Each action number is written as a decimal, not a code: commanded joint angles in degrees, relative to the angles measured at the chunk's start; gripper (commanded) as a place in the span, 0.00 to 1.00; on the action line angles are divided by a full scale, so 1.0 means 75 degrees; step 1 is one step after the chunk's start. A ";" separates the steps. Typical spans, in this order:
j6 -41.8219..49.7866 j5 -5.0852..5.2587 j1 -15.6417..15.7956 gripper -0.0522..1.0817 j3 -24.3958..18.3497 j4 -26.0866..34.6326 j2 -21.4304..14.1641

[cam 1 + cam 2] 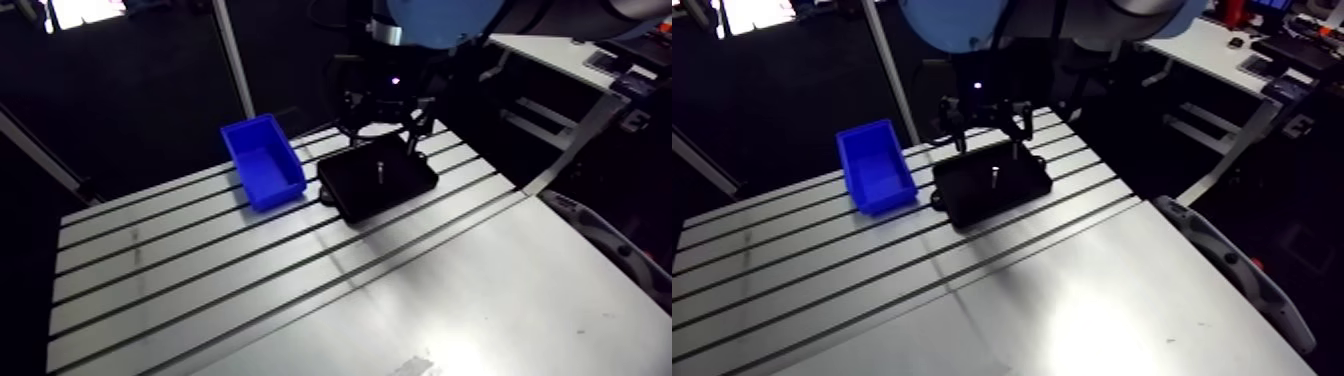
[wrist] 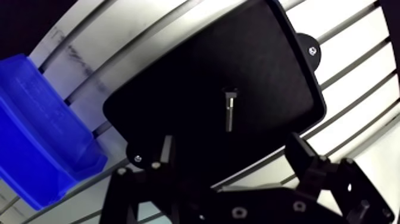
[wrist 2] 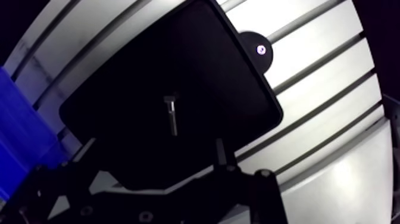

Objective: Pick up the M10 bolt from the tray and put it into the blue bin.

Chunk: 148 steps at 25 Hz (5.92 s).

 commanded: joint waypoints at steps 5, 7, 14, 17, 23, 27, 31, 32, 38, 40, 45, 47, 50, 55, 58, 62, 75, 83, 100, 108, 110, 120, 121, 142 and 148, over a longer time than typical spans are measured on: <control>-0.0010 0.0009 -0.0005 0.05 0.0083 -0.0280 0.0224; -0.0080 -0.0003 -0.0017 0.05 0.0083 -0.0280 0.0294; -0.0186 0.0009 -0.0041 0.12 0.0083 -0.0444 0.0482; -0.0186 0.0009 -0.0041 0.19 0.0095 -0.0573 0.0494; -0.0327 0.0009 -0.0052 0.27 0.0106 -0.0585 0.0623; -0.0327 -0.0003 -0.0052 0.30 0.0106 -0.0585 0.0658; -0.0327 -0.0003 -0.0041 0.33 0.0118 -0.0585 0.0658; -0.0327 -0.0003 -0.0041 0.33 0.0118 -0.0585 0.0658; -0.0327 -0.0003 -0.0041 0.39 0.0141 -0.0585 0.0670; -0.0327 -0.0003 -0.0041 0.41 0.0130 -0.0585 0.0670; -0.0327 -0.0003 -0.0041 0.44 0.0141 -0.0585 0.0716; -0.0327 -0.0003 -0.0041 0.46 0.0141 -0.0585 0.0728; -0.0327 -0.0003 -0.0052 0.48 0.0177 -0.0597 0.0716; -0.0315 -0.0003 -0.0041 0.52 0.0177 -0.0597 0.0716; -0.0327 -0.0003 -0.0052 0.53 0.0165 -0.0620 0.0716; -0.0327 0.0009 -0.0052 0.57 0.0165 -0.0644 0.0716; -0.0327 -0.0003 -0.0052 0.64 0.0165 -0.0714 0.0716; -0.0338 0.0021 -0.0123 0.70 0.0165 -0.0714 0.0716; -0.0502 0.0079 -0.0134 0.88 0.0165 -0.0679 0.0541; -0.0667 0.0126 -0.0099 0.95 0.0188 -0.0198 -0.0210; -0.0749 0.0126 -0.0099 0.96 0.0188 0.0013 -0.0444; -0.2237 0.0361 -0.0005 0.96 -0.0128 0.1501 -0.1874; -0.2495 0.0478 0.0030 0.96 -0.0175 0.1537 -0.2015; -0.9258 0.0783 0.1401 0.96 -0.1382 0.3494 -0.2249; -1.0876 0.0724 0.1542 0.95 -0.1394 0.3459 -0.2167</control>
